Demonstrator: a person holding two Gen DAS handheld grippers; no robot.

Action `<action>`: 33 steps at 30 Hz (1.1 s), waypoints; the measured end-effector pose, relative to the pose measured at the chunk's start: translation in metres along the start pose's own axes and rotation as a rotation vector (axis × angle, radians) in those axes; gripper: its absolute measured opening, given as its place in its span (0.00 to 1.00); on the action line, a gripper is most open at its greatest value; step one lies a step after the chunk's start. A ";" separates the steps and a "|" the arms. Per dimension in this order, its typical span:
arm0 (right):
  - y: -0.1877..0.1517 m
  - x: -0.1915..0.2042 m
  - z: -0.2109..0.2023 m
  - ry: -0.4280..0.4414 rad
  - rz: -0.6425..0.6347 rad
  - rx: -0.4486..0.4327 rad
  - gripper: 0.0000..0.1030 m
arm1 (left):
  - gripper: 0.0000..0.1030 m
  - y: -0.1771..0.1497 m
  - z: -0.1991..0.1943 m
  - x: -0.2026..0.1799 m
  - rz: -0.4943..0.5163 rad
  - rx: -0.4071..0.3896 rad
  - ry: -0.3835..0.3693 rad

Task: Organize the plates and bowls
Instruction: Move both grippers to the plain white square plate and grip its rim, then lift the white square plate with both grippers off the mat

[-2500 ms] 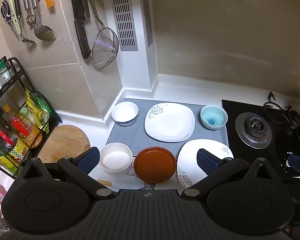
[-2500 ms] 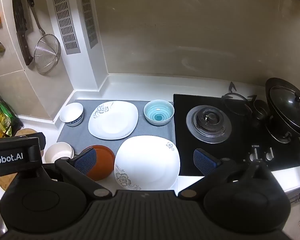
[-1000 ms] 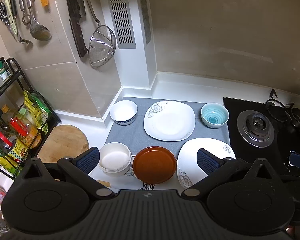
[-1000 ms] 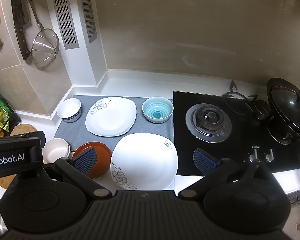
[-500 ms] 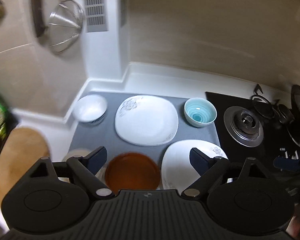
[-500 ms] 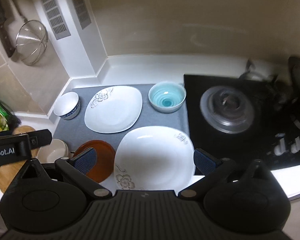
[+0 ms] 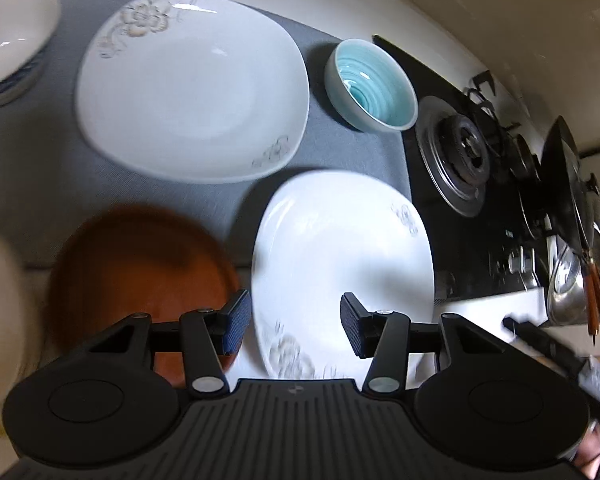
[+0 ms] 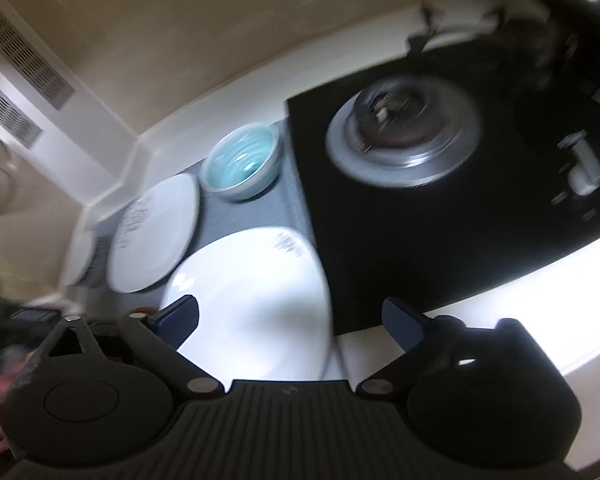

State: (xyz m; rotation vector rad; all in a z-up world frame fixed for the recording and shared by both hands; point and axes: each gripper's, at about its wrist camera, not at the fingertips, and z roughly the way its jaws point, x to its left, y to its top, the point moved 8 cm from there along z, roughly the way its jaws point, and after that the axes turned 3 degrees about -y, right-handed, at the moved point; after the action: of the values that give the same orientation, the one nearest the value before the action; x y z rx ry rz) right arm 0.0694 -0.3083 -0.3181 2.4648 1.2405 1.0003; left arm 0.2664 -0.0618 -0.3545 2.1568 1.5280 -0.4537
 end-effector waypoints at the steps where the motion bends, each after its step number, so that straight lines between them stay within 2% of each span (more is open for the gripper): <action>1: -0.001 -0.002 0.005 0.042 0.018 0.022 0.95 | 0.50 0.005 0.005 -0.001 -0.020 -0.001 -0.003; 5: 0.004 -0.012 0.026 0.155 0.058 0.090 0.93 | 0.51 0.017 0.027 0.015 -0.086 0.002 0.103; 7: 0.007 -0.014 0.036 0.187 0.011 0.097 0.90 | 0.51 0.017 0.036 0.017 -0.071 0.024 0.096; 9: 0.008 -0.021 0.047 0.169 -0.024 0.099 0.81 | 0.50 0.018 0.043 0.013 -0.056 0.029 0.087; 11: 0.007 -0.035 0.059 0.148 0.017 0.111 0.66 | 0.47 0.021 0.047 0.014 -0.055 0.023 0.103; 12: 0.006 -0.041 0.065 0.153 0.058 0.125 0.65 | 0.46 0.022 0.051 0.011 -0.060 0.025 0.093; 14: 0.002 -0.049 0.073 0.195 0.123 0.155 0.52 | 0.41 0.023 0.060 0.010 -0.066 0.054 0.082; 17: -0.002 -0.048 0.080 0.223 0.112 0.178 0.41 | 0.37 0.020 0.065 0.010 -0.056 0.081 0.117; 20: -0.005 -0.045 0.089 0.237 0.083 0.203 0.35 | 0.39 0.008 0.065 0.010 -0.072 0.114 0.123; 24: -0.007 -0.046 0.099 0.263 0.062 0.246 0.35 | 0.42 -0.016 0.076 0.008 -0.049 0.207 0.100; 26: -0.007 -0.047 0.103 0.271 0.057 0.254 0.34 | 0.53 -0.017 0.077 0.005 -0.044 0.198 0.074; 27: -0.008 -0.046 0.106 0.269 0.053 0.255 0.33 | 0.54 -0.017 0.077 0.005 -0.049 0.196 0.074; 28: -0.008 -0.046 0.107 0.257 0.041 0.250 0.28 | 0.53 -0.016 0.077 0.005 -0.061 0.191 0.079; 29: -0.007 -0.046 0.108 0.239 0.021 0.239 0.21 | 0.48 -0.015 0.077 0.005 -0.074 0.182 0.088; 31: -0.006 -0.047 0.105 0.222 -0.011 0.224 0.17 | 0.36 -0.016 0.072 0.007 -0.080 0.154 0.107; 33: -0.005 -0.049 0.100 0.230 -0.025 0.226 0.15 | 0.34 -0.018 0.068 0.009 -0.104 0.138 0.068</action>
State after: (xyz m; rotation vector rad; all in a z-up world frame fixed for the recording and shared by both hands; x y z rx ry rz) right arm 0.1115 -0.3321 -0.4187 2.5466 1.5282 1.2268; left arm 0.2522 -0.0866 -0.4191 2.2244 1.6976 -0.5404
